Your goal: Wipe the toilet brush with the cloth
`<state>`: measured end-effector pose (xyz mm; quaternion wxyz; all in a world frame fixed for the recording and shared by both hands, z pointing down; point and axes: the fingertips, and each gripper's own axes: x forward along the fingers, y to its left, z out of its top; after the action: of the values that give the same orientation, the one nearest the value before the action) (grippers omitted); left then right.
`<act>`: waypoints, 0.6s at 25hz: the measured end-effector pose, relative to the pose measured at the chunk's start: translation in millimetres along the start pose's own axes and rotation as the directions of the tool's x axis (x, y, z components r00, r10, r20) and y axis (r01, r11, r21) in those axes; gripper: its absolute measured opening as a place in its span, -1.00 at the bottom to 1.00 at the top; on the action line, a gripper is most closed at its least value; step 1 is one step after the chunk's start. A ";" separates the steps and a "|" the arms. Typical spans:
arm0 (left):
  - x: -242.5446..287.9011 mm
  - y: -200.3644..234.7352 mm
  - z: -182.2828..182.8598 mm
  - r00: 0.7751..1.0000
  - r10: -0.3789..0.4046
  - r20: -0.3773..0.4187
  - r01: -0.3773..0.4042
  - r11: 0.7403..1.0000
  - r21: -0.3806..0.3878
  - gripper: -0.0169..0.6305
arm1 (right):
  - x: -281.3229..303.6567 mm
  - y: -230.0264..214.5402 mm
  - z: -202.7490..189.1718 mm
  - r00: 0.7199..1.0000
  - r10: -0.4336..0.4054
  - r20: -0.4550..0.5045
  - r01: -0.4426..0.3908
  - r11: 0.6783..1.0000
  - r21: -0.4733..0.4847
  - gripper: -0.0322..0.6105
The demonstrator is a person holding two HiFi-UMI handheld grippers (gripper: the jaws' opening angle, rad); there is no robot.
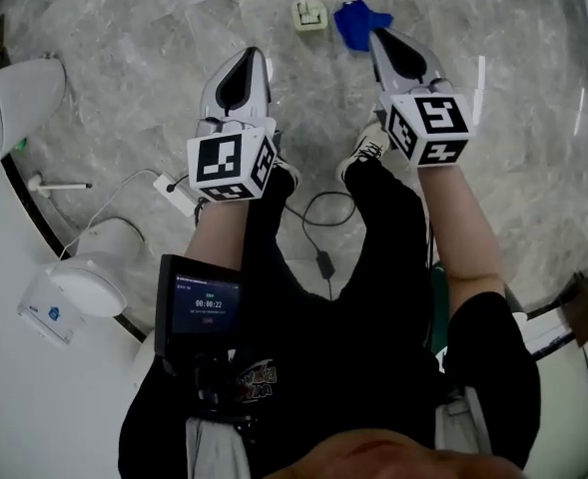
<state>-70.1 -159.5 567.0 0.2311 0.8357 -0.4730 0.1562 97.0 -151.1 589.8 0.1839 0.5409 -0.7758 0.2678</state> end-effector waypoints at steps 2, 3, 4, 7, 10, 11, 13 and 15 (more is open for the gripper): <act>-30.7 -8.6 35.6 1.000 -0.013 -0.015 0.014 1.000 0.020 -0.91 | -30.6 19.8 35.5 1.000 -0.018 0.006 0.018 1.000 0.018 -0.85; -46.7 -14.7 52.9 0.999 -0.029 -0.024 0.029 0.999 0.019 -0.91 | -47.2 29.8 55.4 1.000 -0.028 0.012 0.027 0.999 0.026 -0.85; -62.8 -22.5 66.8 0.998 -0.045 -0.038 0.046 0.999 0.018 -0.91 | -63.6 39.1 72.6 0.999 -0.035 0.016 0.035 0.999 0.034 -0.86; -118.8 -53.8 90.4 0.990 -0.082 -0.115 0.085 0.996 0.019 -0.91 | -112.2 67.1 99.7 0.999 -0.029 -0.012 0.030 0.998 0.059 -0.86; -171.2 -89.4 117.3 0.977 -0.124 -0.172 0.134 0.990 0.045 -0.91 | -157.8 93.9 116.3 0.998 -0.002 -0.055 0.007 0.996 0.089 -0.87; -185.8 -100.3 128.7 0.975 -0.132 -0.178 0.143 0.988 0.053 -0.91 | -174.1 101.9 122.9 0.998 0.009 -0.067 -0.003 0.996 0.092 -0.88; -203.6 -116.6 157.8 0.978 -0.134 -0.159 0.142 0.989 0.040 -0.91 | -201.6 112.8 142.4 0.996 0.030 -0.080 -0.023 0.997 0.076 -0.89; -212.9 -124.3 192.8 0.983 -0.140 -0.119 0.143 0.990 0.012 -0.91 | -220.4 122.7 169.0 0.996 0.037 -0.080 -0.034 0.999 0.037 -0.89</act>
<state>-61.9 -54.2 272.4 0.2605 0.8589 -0.3964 0.1932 59.2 -58.4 303.1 0.2007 0.5188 -0.7723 0.3066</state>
